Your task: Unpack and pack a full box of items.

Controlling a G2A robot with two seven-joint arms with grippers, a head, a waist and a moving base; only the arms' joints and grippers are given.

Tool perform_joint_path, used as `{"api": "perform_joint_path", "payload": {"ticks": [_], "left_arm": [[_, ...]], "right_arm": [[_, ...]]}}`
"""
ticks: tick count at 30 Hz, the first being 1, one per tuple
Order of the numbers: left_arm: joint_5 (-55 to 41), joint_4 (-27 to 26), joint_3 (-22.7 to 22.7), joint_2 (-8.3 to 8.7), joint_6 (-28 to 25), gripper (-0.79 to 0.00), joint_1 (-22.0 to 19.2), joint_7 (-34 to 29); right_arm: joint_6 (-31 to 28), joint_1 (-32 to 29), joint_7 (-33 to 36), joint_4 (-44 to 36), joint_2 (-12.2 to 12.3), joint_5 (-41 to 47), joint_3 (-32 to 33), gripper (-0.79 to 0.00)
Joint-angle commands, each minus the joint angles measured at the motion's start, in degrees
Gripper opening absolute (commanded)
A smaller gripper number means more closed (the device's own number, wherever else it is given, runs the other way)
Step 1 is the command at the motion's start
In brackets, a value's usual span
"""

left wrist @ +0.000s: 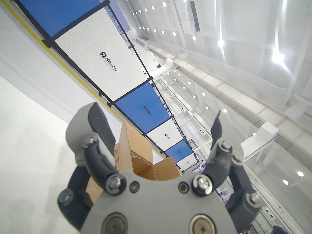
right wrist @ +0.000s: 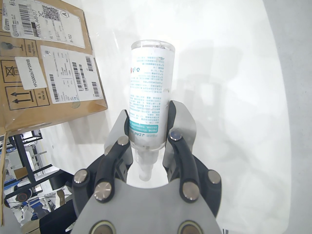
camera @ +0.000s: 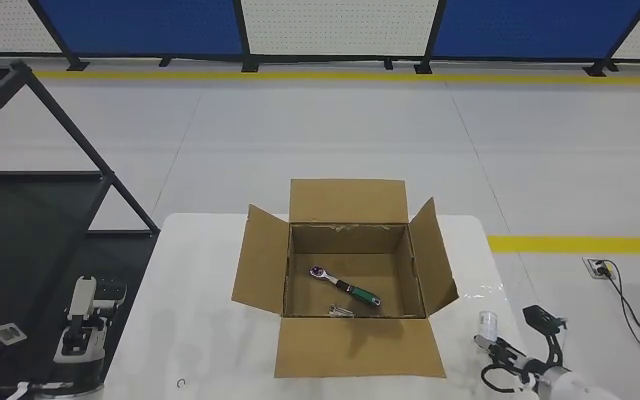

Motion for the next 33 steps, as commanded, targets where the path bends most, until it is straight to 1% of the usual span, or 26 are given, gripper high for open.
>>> {"api": "perform_joint_path", "payload": {"ticks": [1,4,9,16,18,19,21,22,27,33], "left_arm": [[0.0,0.0,0.0,0.00,0.0,0.000,0.0,0.0],[0.0,0.0,0.0,0.00,0.0,0.000,0.0,0.0],[0.0,0.0,0.0,0.00,0.0,0.000,0.0,0.0],[0.0,0.0,0.0,0.00,0.0,0.000,0.0,0.0],[0.0,0.0,0.0,0.00,0.0,0.000,0.0,0.0],[0.0,0.0,0.0,0.00,0.0,0.000,0.0,0.0],[0.0,0.0,0.0,0.00,0.0,0.000,0.0,0.0],[0.0,0.0,0.0,0.00,0.0,0.000,0.0,0.0],[0.0,0.0,0.0,0.00,0.0,0.000,0.0,0.0],[0.0,0.0,0.0,0.00,0.0,0.000,0.0,0.0]], "right_arm": [[0.7,0.5,-1.5,1.2,0.1,-2.2,-1.2,-0.785],[1.1,1.3,-4.0,3.2,0.2,-3.9,-3.2,-0.785],[-0.6,1.4,-4.8,4.1,0.5,-4.6,-4.7,-0.785],[0.2,1.3,-5.6,3.8,1.0,-6.4,-6.0,-0.785],[0.2,1.3,-5.7,3.7,1.1,-6.6,-6.2,-0.579],[0.1,1.3,-5.8,3.7,1.2,-6.9,-6.3,-0.533],[0.4,1.3,-6.1,3.6,1.3,-7.7,-6.7,-0.480],[0.5,1.3,-6.2,3.6,1.3,-7.7,-6.9,-0.465],[0.7,1.4,-6.4,3.6,1.6,-7.6,-7.3,-0.437],[0.8,1.2,-6.4,2.9,2.0,-7.1,-7.0,-0.419]]}}
